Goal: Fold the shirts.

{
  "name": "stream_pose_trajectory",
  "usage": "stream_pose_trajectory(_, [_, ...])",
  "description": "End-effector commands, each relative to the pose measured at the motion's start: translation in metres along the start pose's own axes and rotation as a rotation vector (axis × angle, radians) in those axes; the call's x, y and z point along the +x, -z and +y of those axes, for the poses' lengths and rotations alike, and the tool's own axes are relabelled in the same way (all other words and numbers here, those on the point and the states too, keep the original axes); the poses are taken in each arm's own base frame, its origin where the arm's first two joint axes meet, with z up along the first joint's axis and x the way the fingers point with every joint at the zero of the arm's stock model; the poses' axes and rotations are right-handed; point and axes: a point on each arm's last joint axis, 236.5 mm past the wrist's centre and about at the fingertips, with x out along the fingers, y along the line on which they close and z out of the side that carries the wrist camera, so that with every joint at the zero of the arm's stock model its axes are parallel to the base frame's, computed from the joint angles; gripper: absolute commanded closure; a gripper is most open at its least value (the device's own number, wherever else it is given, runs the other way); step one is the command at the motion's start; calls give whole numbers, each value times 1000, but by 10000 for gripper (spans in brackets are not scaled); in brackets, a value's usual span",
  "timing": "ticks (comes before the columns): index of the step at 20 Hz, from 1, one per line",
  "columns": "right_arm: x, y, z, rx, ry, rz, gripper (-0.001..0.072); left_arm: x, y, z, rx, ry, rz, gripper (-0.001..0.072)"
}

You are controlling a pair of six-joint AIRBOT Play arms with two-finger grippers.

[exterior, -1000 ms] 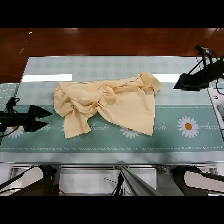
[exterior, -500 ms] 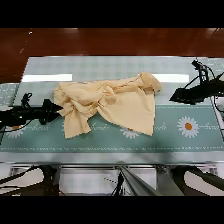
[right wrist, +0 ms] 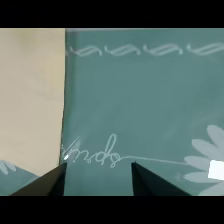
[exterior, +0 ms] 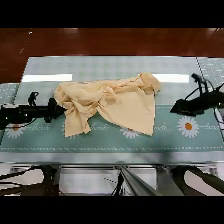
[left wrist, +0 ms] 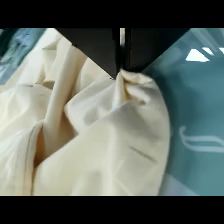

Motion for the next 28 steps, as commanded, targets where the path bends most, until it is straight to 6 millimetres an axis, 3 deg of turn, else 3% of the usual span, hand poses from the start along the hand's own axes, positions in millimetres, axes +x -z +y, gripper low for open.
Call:
stream_pose_trajectory(1, [36, 49, 15, 109, -138, 120, 188, -13, 7, -32, 125, 75, 44, 673])
stream_pose_trajectory(2, [46, 59, 25, 147, -193, 138, 188, -18, 5, -39, 154, 86, 37, 673])
stream_pose_trajectory(5, [64, 64, 43, 237, -289, 113, 188, -31, -1, -59, 210, 109, 9, 673])
stream_pose_trajectory(8, [81, 71, 52, 208, -244, 120, 190, -42, -5, -76, 267, 129, -6, 673])
stream_pose_trajectory(13, [110, 60, 79, 211, -170, 27, 193, -48, -7, -84, 300, 140, -13, 673])
stream_pose_trajectory(17, [119, 53, 105, 221, -192, -20, 502, -49, -5, -91, 362, 167, -15, 673])
stream_pose_trajectory(18, [114, 48, 114, 199, -216, -26, 636, -52, -3, -99, 380, 203, -17, 673])
stream_pose_trajectory(19, [103, 43, 123, 149, -239, -34, 688, -59, -3, -113, 392, 255, -35, 674])
stream_pose_trajectory(21, [56, 16, 151, -11, -303, -127, 688, -87, -5, -154, 458, 364, -99, 674])
stream_pose_trajectory(23, [-25, -19, 183, -168, -364, -319, 688, -133, -2, -210, 567, 471, -193, 674])
stream_pose_trajectory(26, [-197, -57, 213, -339, -356, -754, 688, -243, 41, -316, 872, 621, -417, 674])
stream_pose_trajectory(28, [-309, -53, 219, -419, -278, -1033, 688, -319, 95, -372, 1110, 648, -605, 674])
